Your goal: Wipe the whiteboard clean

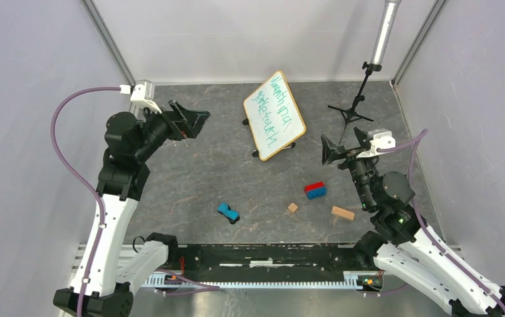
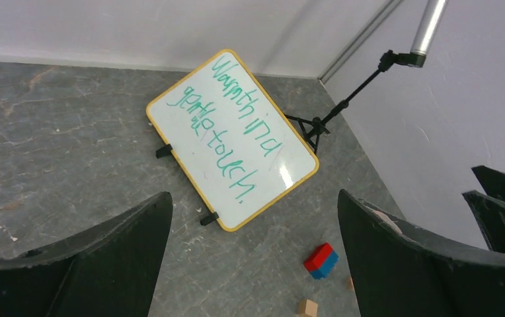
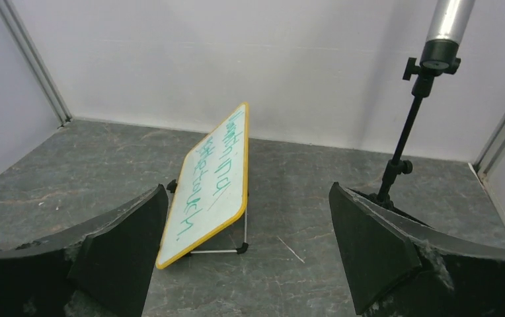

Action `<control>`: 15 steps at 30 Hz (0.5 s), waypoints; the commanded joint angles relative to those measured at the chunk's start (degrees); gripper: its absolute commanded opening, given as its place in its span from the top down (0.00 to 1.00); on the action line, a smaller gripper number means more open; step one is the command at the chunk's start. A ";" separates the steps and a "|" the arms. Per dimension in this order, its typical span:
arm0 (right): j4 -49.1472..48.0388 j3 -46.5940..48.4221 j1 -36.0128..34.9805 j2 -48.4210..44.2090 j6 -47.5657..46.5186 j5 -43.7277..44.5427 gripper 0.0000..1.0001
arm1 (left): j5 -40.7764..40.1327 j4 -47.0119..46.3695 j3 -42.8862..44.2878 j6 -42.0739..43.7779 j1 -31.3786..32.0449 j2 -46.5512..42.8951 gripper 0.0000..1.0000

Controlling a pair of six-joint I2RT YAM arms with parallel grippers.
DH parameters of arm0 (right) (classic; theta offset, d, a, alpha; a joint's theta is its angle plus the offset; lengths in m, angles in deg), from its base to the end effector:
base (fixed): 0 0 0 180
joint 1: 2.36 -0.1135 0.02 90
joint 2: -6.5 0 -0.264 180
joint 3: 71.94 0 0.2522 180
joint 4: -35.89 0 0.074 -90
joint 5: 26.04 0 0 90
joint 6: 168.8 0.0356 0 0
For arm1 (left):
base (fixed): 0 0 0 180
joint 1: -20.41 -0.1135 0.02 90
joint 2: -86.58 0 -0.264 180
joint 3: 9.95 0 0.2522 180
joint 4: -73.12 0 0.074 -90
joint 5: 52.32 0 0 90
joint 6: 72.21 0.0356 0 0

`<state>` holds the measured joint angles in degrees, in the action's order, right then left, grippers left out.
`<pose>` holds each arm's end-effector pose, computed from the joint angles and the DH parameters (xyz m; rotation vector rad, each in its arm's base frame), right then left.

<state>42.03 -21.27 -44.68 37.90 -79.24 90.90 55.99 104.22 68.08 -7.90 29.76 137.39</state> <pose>0.1112 0.0794 0.3583 -0.1098 1.3687 0.2979 0.1807 -0.0411 0.4262 0.0116 1.6856 -0.7251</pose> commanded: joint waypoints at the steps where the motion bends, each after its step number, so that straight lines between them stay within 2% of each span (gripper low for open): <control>1: 2.07 0.56 0.05 1.83 2.43 3.86 0.02 | 7.95 1.11 -1.54 -1.55 -0.29 -0.05 0.00; 4: 3.85 0.45 0.05 4.20 2.10 3.25 0.02 | 9.23 5.11 -2.55 -2.70 -0.23 2.14 0.00; 8: 6.28 0.57 0.06 7.62 3.00 2.92 0.02 | 6.08 11.64 -4.41 -1.80 0.84 4.29 0.00; 12: 4.95 -1.22 0.05 8.86 3.55 -1.06 0.02 | -1.77 19.01 -5.67 -0.98 5.86 6.37 0.00; 15: 4.63 -2.00 0.05 9.25 4.97 -2.09 0.02 | -8.68 21.69 -8.07 -6.04 10.44 7.93 0.00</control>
<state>48.02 -22.65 -44.68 47.19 -76.51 91.07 56.32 119.17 62.16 -8.29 35.39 144.43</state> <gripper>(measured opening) 0.978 0.994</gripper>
